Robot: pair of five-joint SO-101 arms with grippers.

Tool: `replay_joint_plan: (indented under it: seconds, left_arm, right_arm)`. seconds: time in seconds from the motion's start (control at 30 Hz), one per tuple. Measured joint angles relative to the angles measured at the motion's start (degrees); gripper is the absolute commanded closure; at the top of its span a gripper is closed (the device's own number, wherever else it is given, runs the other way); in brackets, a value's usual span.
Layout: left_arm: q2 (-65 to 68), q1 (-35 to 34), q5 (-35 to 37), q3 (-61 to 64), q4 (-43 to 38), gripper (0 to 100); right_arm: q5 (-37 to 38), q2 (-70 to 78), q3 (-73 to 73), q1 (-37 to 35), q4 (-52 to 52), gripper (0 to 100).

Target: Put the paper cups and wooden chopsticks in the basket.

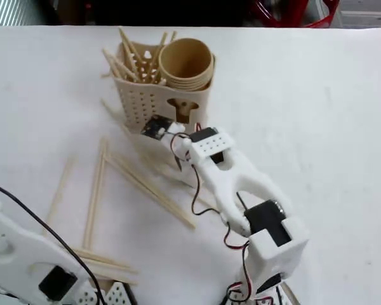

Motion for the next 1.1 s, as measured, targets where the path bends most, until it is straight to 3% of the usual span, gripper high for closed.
replay_joint_plan:
  seconds: [0.17, 0.4, 0.6, 0.83, 1.1]
  left_arm:
    - [0.0, 0.0, 0.0, 0.0, 0.0, 88]
    - [0.0, 0.0, 0.0, 0.0, 0.0, 88]
    - [0.0, 0.1, 0.0, 0.0, 0.0, 88]
    - [0.0, 0.1, 0.0, 0.0, 0.0, 88]
    - [0.0, 0.1, 0.0, 0.0, 0.0, 88]
  right_arm:
    - [-2.7, -9.3, 0.4, 2.5, 4.9, 98.1]
    - [-10.1, -34.5, 2.8, 2.6, 7.9, 98.1]
    - [-14.9, -51.3, -5.5, -3.3, 7.9, 98.1]
    - [-20.4, -46.1, -26.2, -8.1, 1.8, 98.1]
    - [-26.5, -24.2, -36.8, -8.4, -20.7, 98.1]
